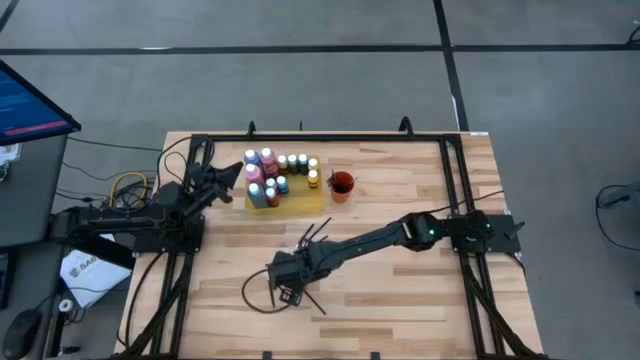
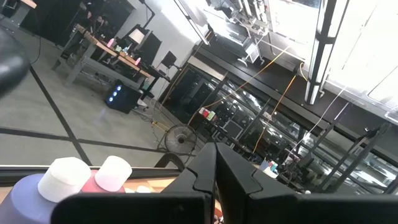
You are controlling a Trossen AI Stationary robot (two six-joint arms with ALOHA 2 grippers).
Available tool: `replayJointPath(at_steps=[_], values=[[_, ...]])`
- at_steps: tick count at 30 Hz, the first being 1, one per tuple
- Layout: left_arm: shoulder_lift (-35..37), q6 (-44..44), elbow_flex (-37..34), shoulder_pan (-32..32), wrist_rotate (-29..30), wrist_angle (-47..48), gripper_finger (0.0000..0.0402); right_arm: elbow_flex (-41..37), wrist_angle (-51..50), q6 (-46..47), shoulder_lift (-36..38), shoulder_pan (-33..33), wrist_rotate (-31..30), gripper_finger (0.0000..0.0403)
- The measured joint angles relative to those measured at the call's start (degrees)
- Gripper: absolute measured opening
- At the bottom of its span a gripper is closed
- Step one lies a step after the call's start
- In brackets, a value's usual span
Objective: Pick & Place Paint Supplies
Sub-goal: Put the silver paint brush into the orange cup
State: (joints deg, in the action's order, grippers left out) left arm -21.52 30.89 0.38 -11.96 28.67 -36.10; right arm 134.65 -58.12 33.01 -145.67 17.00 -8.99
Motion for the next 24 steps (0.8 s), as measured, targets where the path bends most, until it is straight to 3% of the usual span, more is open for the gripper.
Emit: replayJointPath(at_steps=[19, 24], values=[[-0.2, 0.0, 0.0, 0.0, 0.0, -0.1, 0.0001, -0.5, 1.6, 0.5, -4.9, 0.3, 0.3, 0.0152], [-0.7, 0.0, 0.0, 0.0, 0.0, -0.1, 0.0001, -0.5, 0.8, 1.4, -5.0, -0.2, 1.1, 0.0125]])
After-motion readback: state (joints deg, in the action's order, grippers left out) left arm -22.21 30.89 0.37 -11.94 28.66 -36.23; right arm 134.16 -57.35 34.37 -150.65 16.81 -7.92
